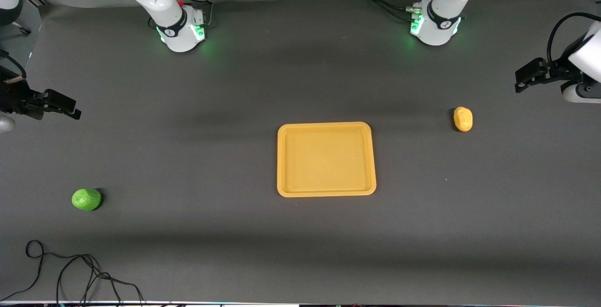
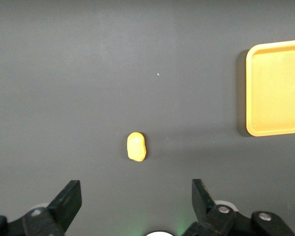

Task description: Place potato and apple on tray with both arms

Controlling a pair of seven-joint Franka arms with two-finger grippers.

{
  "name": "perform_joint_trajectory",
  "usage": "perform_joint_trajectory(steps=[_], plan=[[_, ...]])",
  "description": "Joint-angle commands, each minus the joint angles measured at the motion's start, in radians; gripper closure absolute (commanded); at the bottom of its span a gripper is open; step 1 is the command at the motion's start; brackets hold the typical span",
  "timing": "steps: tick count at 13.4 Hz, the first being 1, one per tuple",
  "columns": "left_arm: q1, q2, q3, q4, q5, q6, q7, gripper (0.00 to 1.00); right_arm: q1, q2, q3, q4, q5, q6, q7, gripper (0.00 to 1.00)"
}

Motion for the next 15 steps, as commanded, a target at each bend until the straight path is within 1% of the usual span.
perform_joint_trajectory(steps=[1, 5, 7, 9, 11, 13, 14, 15], plan=[[-0.006, -0.012, 0.002, -0.01, 0.013, 0.014, -0.024, 0.0, -0.007, -0.002, 0.001, 0.015, 0.018, -0.021, -0.027, 0.0], [-0.006, -0.012, 0.002, -0.017, 0.011, 0.017, -0.018, 0.0, -0.006, 0.004, 0.001, 0.024, 0.018, -0.021, -0.017, 0.0], [-0.006, -0.013, 0.002, -0.052, 0.011, 0.04, -0.012, 0.0, -0.006, 0.007, 0.001, 0.035, 0.018, -0.019, -0.027, 0.0], [-0.004, -0.019, 0.002, -0.119, 0.013, 0.106, -0.012, 0.0, -0.006, 0.008, 0.001, 0.035, 0.012, -0.019, -0.034, 0.0], [0.002, -0.007, 0.003, -0.171, 0.013, 0.132, -0.011, 0.0, -0.006, 0.017, 0.001, 0.029, 0.007, -0.005, -0.062, 0.0], [0.007, -0.015, 0.006, -0.3, 0.016, 0.262, -0.011, 0.0, -0.018, 0.045, -0.007, 0.022, 0.002, 0.04, -0.066, 0.0], [0.008, -0.01, 0.009, -0.358, 0.016, 0.323, -0.011, 0.0, -0.032, 0.066, -0.036, 0.025, 0.002, 0.057, -0.088, 0.0], [0.013, 0.001, 0.011, -0.407, 0.019, 0.357, -0.009, 0.0, -0.042, 0.091, -0.063, 0.03, 0.004, 0.079, -0.149, 0.0]])
